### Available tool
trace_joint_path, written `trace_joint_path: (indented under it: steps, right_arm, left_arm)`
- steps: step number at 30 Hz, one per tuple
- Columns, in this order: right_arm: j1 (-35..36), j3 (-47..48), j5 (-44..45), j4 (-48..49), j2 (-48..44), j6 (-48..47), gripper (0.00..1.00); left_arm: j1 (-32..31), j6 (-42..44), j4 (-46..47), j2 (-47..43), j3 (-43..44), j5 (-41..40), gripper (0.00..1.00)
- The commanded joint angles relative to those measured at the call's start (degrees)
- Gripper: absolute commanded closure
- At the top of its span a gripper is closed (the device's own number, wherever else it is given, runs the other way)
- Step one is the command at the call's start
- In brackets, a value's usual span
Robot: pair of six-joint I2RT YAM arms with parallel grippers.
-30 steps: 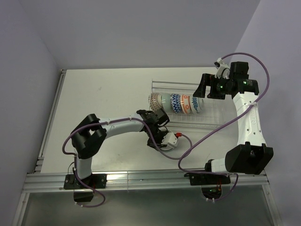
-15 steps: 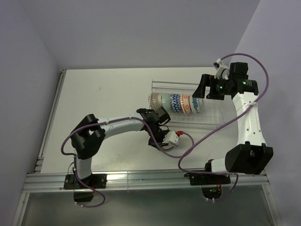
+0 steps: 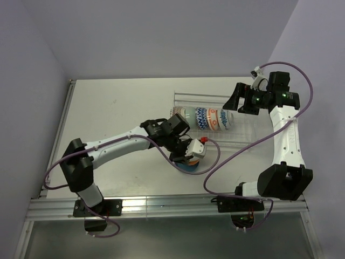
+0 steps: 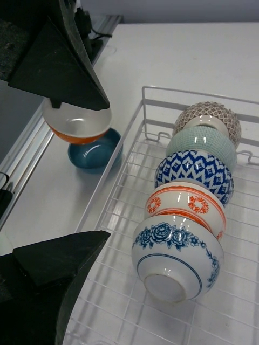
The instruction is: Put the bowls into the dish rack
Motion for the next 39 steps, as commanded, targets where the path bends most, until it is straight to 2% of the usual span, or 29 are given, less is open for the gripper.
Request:
trace_joint_path:
  steps: [1,5,7,13,20,24,32,39]
  right_arm:
    - [-3.53,3.22,-5.39,2.44,-0.33,2.78,0.0]
    - [-6.35,5.33,-6.98,2.7,-0.06,5.75,0.0]
    - [-7.32,7.0,-8.03,2.61,0.2,6.73,0.0]
    - [-9.34,9.21,-12.23,2.25,-0.14,12.7,0.0]
    - [-8.99,-1.42,-20.33,18.59,-10.68,26.39,0.0]
    - [-7.15,-4.94,-21.22,25.8,-11.57,32.13,0.0]
    - [2.59,-6.09,-19.2,28.27,-10.08,34.77,0.0]
    - [4.36,-8.02,-19.98,29.94,-8.59,36.35,0.0]
  left_arm:
    - [-0.12,-7.71,6.68,-6.78,3.22,2.64,1.0]
    - [-0.12,-15.62,15.46,-11.79,3.14,-1.04,1.0]
    - [-0.12,-20.02,23.08,-14.69,2.26,-6.55,1.0]
    - [-0.21,-19.51,35.76,-16.02,2.78,-20.1,1.0]
    - [-0.21,-18.01,46.15,-11.98,3.4,-31.01,1.0]
    - [-0.21,-18.89,49.67,-9.87,4.01,-31.03,1.0]
    - [-0.12,-21.26,51.43,-8.02,5.95,-30.85,1.0]
    - [-0.21,-22.05,52.75,-9.08,4.63,-30.06,1.0]
